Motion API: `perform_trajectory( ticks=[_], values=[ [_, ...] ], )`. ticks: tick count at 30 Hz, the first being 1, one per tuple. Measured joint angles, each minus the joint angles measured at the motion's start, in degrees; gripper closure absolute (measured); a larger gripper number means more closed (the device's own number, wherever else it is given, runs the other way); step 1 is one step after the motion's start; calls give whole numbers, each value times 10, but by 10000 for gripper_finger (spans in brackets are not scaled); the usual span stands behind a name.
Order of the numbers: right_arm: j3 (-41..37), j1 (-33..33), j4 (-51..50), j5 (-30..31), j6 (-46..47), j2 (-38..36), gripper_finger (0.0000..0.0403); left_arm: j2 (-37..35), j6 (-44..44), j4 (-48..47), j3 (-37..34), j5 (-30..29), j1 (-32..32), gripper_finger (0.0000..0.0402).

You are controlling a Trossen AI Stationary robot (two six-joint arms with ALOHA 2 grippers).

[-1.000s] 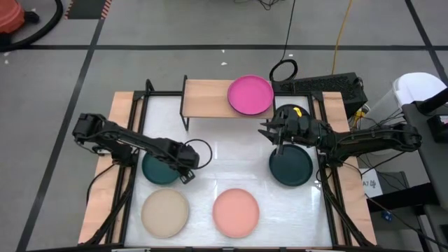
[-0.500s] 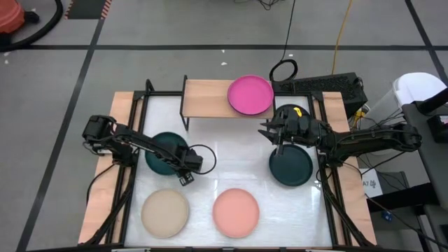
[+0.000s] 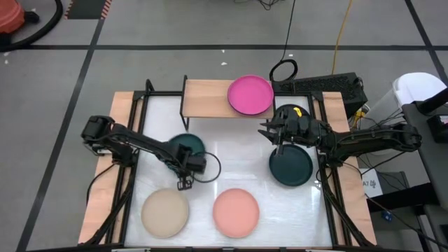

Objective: Place and stack plates onto a shelf
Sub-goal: Stack the green plate on top of the pink plate on the shelf

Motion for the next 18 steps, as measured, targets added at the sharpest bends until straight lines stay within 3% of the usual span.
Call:
perform_trajectory(
  ticks=[9, 18],
  values=[
    [0, 0, -5, 2, -1, 0, 293, 0, 186, -19, 139, -93, -50, 394],
    [0, 0, 17, 1, 12, 0, 293, -1, 362, -37, 202, -263, -36, 394]
  ],
)
